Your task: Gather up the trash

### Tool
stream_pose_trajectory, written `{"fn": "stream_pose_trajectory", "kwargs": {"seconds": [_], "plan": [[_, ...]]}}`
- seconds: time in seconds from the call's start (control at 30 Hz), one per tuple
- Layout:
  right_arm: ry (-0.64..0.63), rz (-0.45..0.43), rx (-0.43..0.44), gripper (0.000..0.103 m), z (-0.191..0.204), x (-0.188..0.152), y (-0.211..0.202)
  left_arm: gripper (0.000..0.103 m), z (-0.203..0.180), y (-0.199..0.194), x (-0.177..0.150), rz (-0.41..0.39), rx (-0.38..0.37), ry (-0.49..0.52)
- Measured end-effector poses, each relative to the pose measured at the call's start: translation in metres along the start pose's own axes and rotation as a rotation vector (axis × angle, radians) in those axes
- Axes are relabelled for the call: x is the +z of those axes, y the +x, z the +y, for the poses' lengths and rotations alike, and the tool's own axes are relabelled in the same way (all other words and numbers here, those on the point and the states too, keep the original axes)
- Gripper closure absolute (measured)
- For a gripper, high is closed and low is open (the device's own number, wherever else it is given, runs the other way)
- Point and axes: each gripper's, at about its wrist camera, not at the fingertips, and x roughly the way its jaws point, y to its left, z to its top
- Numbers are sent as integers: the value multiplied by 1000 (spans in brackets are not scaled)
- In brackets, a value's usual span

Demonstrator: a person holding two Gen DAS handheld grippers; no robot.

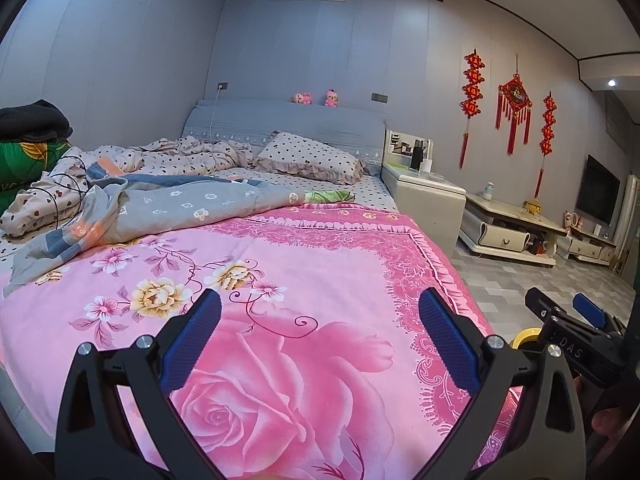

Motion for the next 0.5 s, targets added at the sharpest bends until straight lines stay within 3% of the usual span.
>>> {"fn": "stream_pose_trajectory", "kwargs": {"seconds": [0.5], "plan": [[-2, 8, 8, 8, -1, -3, 3, 8, 4, 5, -1, 13, -11, -8]]}}
